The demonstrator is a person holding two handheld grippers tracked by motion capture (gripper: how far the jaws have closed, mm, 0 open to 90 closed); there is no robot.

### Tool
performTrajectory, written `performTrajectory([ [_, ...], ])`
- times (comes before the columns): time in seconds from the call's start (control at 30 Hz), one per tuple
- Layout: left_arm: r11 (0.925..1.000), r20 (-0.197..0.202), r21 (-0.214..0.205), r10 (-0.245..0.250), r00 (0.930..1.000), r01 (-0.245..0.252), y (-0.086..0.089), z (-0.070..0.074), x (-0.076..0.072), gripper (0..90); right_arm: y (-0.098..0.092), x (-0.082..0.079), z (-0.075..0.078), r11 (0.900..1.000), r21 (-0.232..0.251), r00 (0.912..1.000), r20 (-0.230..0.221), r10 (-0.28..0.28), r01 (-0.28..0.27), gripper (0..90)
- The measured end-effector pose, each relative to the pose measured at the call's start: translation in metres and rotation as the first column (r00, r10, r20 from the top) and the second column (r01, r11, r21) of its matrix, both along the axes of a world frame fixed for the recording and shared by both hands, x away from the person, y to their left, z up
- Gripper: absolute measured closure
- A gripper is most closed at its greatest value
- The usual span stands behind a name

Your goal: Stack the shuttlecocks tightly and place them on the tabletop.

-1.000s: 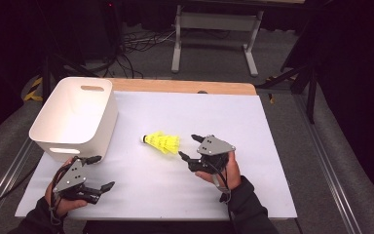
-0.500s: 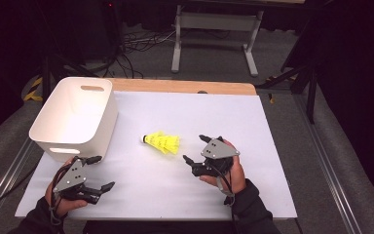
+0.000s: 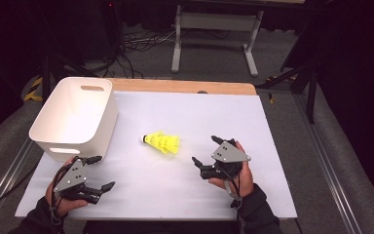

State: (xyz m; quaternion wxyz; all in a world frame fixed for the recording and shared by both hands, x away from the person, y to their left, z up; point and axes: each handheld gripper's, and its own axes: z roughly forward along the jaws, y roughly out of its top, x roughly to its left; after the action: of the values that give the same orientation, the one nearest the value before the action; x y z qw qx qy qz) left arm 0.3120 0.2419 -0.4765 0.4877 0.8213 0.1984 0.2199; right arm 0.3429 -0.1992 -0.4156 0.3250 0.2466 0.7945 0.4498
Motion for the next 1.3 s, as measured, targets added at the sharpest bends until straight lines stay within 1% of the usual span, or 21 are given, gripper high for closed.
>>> performTrajectory([
  [0.2, 1.0, -0.002, -0.002, 0.002, 1.0, -0.002, 0.0, 0.0, 0.0, 7.5, -0.007, -0.003, -0.004, 0.9997, -0.011, 0.9997, 0.008, -0.022, 0.022, 11.0],
  [0.23, 1.0, -0.002, -0.003, 0.003, 1.0, -0.003, 0.0, 0.0, 0.0, 7.5, -0.01, -0.005, -0.006, 0.9997, -0.014, 0.9998, 0.004, -0.02, 0.021, 11.0],
  [0.37, 1.0, -0.001, -0.003, 0.001, 1.0, -0.001, 0.0, 0.0, 0.0, 7.5, -0.015, -0.008, -0.009, 0.9996, -0.019, 0.9997, 0.012, -0.021, 0.021, 11.9],
  [0.57, 1.0, 0.0, -0.003, 0.003, 1.0, -0.003, 0.0, 0.0, 0.0, 7.5, -0.023, -0.012, -0.015, 0.9987, -0.034, 0.9992, 0.001, -0.039, 0.039, 12.0],
  [0.67, 1.0, -0.001, -0.002, 0.003, 1.0, -0.003, 0.0, 0.0, 0.0, 7.5, -0.029, -0.015, -0.018, 0.9986, -0.026, 0.9989, -0.005, -0.046, 0.045, 12.0],
  [0.73, 1.0, 0.001, -0.005, 0.004, 1.0, -0.004, -0.001, 0.0, 0.0, 7.5, -0.032, -0.017, -0.02, 0.9983, -0.032, 0.9988, -0.004, -0.049, 0.049, 12.0],
  [0.93, 0.9999, 0.002, -0.009, 0.007, 1.0, -0.007, 0.0, 0.0, 0.0, 7.5, -0.039, -0.021, -0.026, 0.9983, -0.023, 0.9984, -0.016, -0.053, 0.053, 12.0],
  [0.97, 0.9999, 0.002, -0.008, 0.006, 1.0, -0.006, 0.0, 0.0, 0.0, 7.5, -0.041, -0.022, -0.028, 0.9988, -0.01, 0.9986, -0.021, -0.049, 0.049, 12.0],
  [1.0, 0.9999, 0.002, -0.008, 0.006, 1.0, -0.006, 0.0, 0.0, 0.0, 7.5, -0.041, -0.022, -0.028, 0.9988, -0.01, 0.9986, -0.021, -0.049, 0.049, 12.0],
  [1.07, 0.9999, 0.0, -0.012, 0.01, 1.0, -0.01, -0.001, 0.0, -0.001, 7.4, -0.045, -0.022, -0.032, 0.999, 0.008, 0.9983, -0.039, -0.044, 0.045, 12.0],
  [1.13, 0.9999, 0.003, -0.01, 0.01, 1.0, -0.01, -0.001, 0.001, -0.001, 7.5, -0.047, -0.022, -0.035, 0.999, 0.007, 0.9979, -0.048, -0.044, 0.044, 12.1],
  [1.17, 0.9999, 0.002, -0.011, 0.009, 1.0, -0.009, -0.001, 0.001, -0.001, 7.4, -0.048, -0.022, -0.036, 0.9988, 0.017, 0.9973, -0.058, -0.044, 0.045, 12.2],
  [1.2, 0.9999, 0.002, -0.012, 0.01, 1.0, -0.01, -0.001, 0.001, -0.001, 7.4, -0.047, -0.022, -0.037, 0.9989, 0.016, 0.9973, -0.059, -0.043, 0.044, 12.1],
  [1.27, 0.9999, 0.003, -0.012, 0.01, 0.9999, -0.01, -0.001, 0.001, -0.001, 7.4, -0.045, -0.022, -0.038, 0.999, -0.009, 0.9974, -0.057, -0.043, 0.043, 12.1],
  [1.3, 0.9999, 0.002, -0.013, 0.008, 1.0, -0.008, -0.002, 0.001, -0.001, 7.4, -0.044, -0.022, -0.038, 0.9992, -0.007, 0.9974, -0.061, -0.039, 0.039, 12.1],
])
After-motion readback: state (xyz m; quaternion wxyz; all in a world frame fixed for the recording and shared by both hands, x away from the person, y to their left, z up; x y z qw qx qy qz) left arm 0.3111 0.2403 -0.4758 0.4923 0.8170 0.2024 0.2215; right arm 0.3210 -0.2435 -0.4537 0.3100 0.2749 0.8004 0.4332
